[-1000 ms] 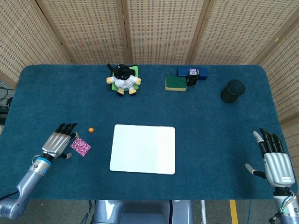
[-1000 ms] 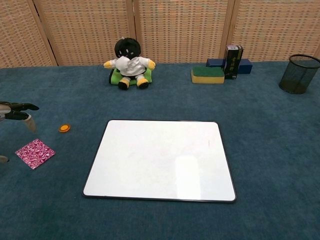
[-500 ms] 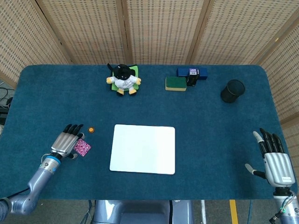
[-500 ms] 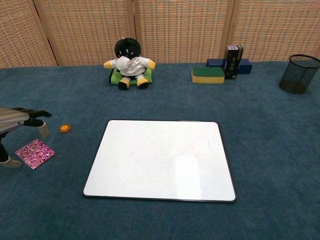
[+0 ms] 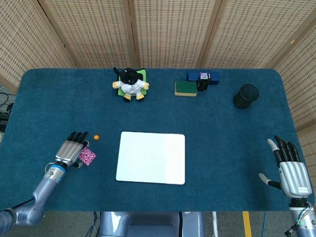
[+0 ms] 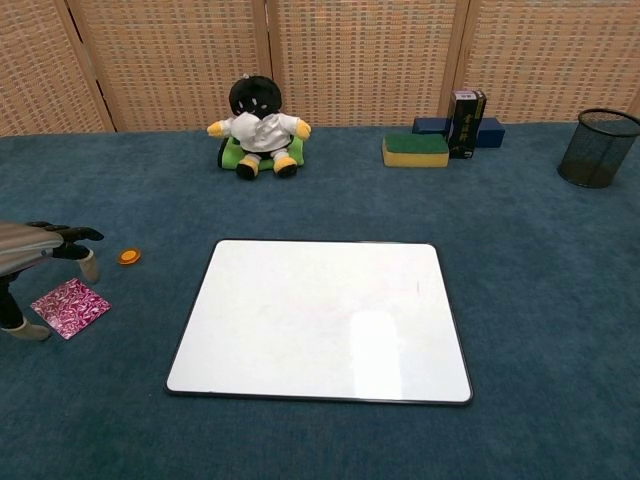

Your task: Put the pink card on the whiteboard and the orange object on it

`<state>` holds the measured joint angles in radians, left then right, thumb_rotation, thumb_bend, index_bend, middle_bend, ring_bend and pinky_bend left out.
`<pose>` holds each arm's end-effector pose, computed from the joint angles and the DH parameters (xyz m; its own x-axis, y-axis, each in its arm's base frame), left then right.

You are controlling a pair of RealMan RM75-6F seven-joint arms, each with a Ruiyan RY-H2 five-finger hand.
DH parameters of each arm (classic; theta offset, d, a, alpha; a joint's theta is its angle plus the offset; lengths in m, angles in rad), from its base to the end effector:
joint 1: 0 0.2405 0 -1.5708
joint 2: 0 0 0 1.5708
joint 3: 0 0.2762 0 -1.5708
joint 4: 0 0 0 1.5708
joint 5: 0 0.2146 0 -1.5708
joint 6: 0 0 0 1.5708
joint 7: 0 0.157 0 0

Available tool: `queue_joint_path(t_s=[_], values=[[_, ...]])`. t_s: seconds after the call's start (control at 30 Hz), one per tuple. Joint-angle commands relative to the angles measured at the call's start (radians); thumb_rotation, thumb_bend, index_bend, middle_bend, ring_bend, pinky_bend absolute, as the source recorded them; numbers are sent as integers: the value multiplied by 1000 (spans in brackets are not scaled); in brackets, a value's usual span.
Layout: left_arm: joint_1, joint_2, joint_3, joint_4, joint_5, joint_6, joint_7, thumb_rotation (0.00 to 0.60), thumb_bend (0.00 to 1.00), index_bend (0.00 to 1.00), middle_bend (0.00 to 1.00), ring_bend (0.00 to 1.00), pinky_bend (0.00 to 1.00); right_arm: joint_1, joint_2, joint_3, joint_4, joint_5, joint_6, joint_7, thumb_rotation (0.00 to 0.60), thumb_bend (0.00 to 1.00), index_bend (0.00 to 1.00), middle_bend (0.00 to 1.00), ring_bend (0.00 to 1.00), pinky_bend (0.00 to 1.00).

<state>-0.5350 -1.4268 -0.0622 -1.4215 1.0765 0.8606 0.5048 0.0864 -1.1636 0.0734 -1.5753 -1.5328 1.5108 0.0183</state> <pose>-0.2966 0.3194 0.0001 0.6505 0.4178 0.6343 0.7536 -0.2508 -0.6076 -0.3259 -0.2015 0.1572 0.3703 0.0463 0.9278 -0.9272 -0.0429 0.3722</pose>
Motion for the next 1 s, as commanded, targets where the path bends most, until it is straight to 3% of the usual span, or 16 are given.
queue_joint_path(t_s=[0.03, 0.2, 0.37, 1.0], values=[[-2, -5, 3, 5, -1, 1, 0, 600, 232, 353, 0, 0, 0, 0, 0, 0, 0, 0, 0, 2, 600, 0, 0, 0, 0, 0], [-2, -19, 7, 18, -10, 15, 0, 600, 255, 488, 0, 0, 0, 0, 0, 0, 1, 1, -1, 6, 600, 0, 0, 0, 0, 0], [-1, -16, 7, 15, -15, 24, -5, 600, 290, 538, 0, 0, 0, 0, 1, 0, 0, 0, 0, 7, 600, 0, 0, 0, 0, 0], [-1, 22, 13, -26, -12, 61, -18, 600, 301, 562, 0, 0, 0, -1, 1, -1, 0, 1, 0, 9, 600, 0, 0, 0, 0, 0]])
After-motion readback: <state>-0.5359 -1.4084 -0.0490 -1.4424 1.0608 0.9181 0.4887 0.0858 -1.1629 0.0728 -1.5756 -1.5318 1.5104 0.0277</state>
